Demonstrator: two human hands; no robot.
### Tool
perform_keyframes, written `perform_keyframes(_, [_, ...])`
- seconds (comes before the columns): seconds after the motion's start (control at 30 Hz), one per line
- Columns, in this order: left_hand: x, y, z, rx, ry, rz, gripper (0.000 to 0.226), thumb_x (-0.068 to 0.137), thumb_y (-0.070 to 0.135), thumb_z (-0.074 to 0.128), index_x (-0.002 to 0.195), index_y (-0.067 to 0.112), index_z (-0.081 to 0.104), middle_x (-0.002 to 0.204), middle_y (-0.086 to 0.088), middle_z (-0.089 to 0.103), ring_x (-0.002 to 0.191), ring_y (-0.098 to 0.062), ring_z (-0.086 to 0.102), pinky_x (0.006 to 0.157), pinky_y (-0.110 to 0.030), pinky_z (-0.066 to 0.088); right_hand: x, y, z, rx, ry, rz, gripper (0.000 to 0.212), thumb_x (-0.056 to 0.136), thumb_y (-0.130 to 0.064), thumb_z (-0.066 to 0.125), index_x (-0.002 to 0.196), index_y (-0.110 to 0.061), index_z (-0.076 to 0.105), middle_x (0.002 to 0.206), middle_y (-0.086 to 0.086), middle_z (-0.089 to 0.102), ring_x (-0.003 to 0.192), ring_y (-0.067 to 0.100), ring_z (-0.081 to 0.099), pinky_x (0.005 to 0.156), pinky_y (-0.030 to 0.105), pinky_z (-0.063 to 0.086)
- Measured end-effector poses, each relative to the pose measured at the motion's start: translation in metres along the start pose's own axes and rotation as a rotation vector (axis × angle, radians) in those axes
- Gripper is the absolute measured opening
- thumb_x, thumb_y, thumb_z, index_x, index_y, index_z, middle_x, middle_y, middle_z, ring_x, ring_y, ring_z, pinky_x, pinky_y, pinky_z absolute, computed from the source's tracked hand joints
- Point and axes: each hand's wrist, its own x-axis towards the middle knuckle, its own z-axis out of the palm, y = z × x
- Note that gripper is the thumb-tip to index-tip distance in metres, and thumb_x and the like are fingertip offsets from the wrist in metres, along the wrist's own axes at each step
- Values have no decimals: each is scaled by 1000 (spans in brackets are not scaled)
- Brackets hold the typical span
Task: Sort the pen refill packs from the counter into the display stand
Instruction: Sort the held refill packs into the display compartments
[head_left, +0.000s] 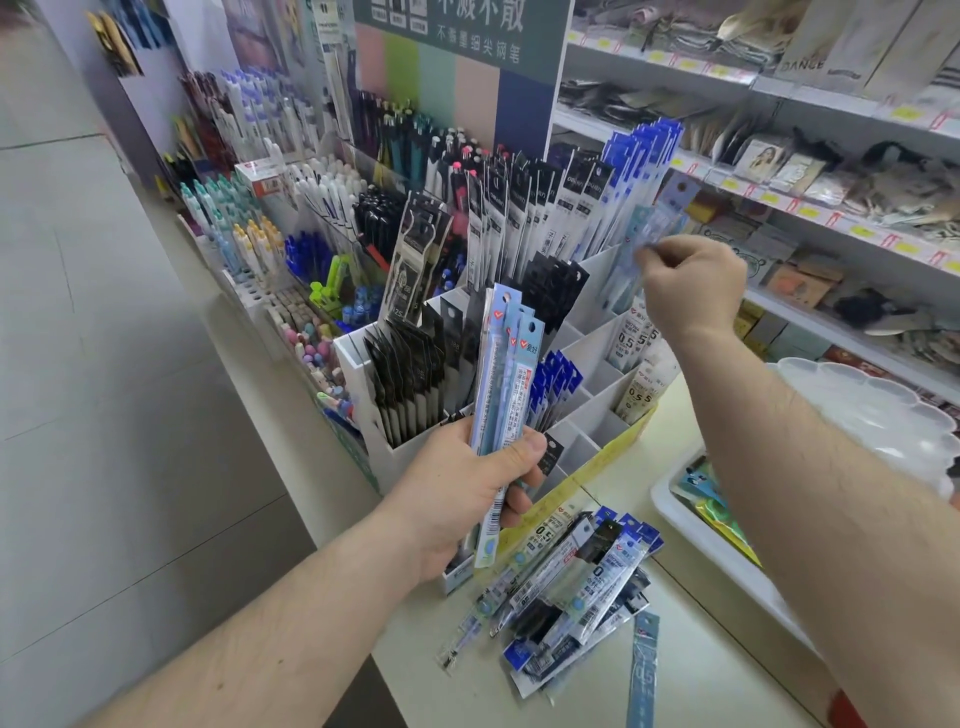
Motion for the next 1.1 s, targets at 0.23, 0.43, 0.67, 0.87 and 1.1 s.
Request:
perform_keyframes(0.23, [-4, -3, 2, -22, -6, -8, 12, 95, 18, 63, 84, 13, 60, 62, 1, 58, 49, -11, 51, 47, -22, 45, 5, 11, -2, -113, 55, -127, 28, 94, -30, 61, 84, -10, 77, 77, 7, 68, 74, 26, 60, 67, 35, 48])
perform_keyframes(0.43, [-6, -3, -1, -19, 9, -10, 10, 95, 15, 63, 85, 13, 61, 60, 3, 59, 50, -10, 51, 50, -23, 46, 2, 16, 2, -163, 112, -288, 31, 91, -29, 58, 75, -8, 73, 71, 2, 59, 69, 26, 56, 59, 35, 45])
perform_keyframes(0.67, [-7, -3, -3, -28, 20, -20, 8, 95, 16, 63, 87, 13, 62, 60, 3, 59, 50, -10, 51, 50, -23, 46, -3, -2, 0, 22, 62, -27, 25, 86, -23, 58, 71, -9, 72, 65, 8, 65, 66, 25, 57, 70, 35, 51])
perform_keyframes(0.87, [-6, -1, 0, -59, -11, -61, 16, 90, 25, 66, 93, 11, 60, 64, 1, 62, 51, -10, 55, 49, -23, 48, -2, 1, 12, -283, -266, 206, 23, 90, -38, 68, 98, -19, 78, 99, 0, 75, 81, 17, 62, 68, 30, 48])
perform_keyframes(1.1, [-8, 2, -1, -181, -106, -122, 44, 71, 34, 65, 104, 6, 58, 65, 1, 67, 52, -11, 61, 49, -22, 53, -25, -11, -3, -107, -13, 173, 27, 86, -43, 70, 95, -17, 74, 94, -5, 69, 90, 13, 62, 75, 29, 45])
